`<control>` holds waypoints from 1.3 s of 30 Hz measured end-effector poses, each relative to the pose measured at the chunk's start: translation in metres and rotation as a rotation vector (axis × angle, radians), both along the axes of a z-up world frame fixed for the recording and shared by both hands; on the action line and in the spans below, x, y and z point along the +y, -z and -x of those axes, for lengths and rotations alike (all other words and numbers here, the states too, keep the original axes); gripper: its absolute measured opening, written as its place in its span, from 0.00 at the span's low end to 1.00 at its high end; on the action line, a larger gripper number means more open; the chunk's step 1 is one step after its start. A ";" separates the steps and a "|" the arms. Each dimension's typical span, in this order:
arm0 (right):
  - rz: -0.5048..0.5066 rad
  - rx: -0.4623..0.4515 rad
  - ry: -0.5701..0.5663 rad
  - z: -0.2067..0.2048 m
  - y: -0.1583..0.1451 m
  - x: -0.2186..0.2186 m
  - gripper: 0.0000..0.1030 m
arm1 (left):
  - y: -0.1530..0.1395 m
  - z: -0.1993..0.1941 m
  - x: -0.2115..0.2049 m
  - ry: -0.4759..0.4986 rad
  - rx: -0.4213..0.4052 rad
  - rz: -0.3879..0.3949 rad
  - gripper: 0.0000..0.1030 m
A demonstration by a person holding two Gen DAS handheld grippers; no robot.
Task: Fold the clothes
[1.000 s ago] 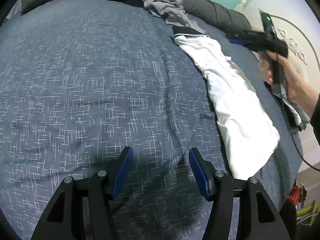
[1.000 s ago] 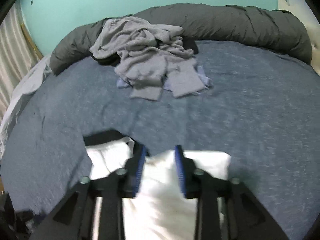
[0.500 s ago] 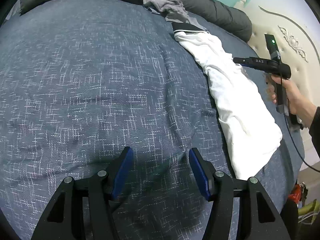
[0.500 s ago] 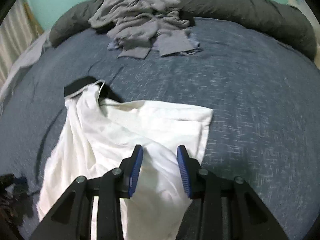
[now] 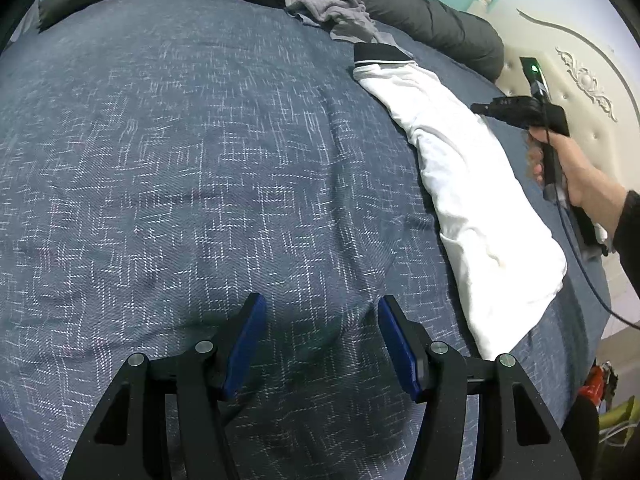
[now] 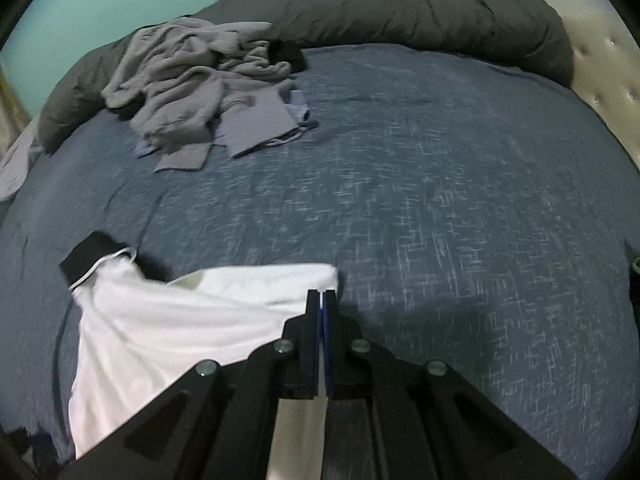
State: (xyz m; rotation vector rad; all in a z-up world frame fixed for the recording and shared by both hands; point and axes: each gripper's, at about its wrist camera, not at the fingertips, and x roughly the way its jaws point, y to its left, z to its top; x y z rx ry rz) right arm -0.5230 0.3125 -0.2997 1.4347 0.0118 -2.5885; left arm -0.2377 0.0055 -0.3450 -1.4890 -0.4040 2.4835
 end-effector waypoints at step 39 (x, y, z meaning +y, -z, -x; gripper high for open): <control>0.318 -0.131 -0.009 -0.134 -0.013 0.046 0.00 | -0.013 0.002 0.015 0.053 0.033 0.000 0.60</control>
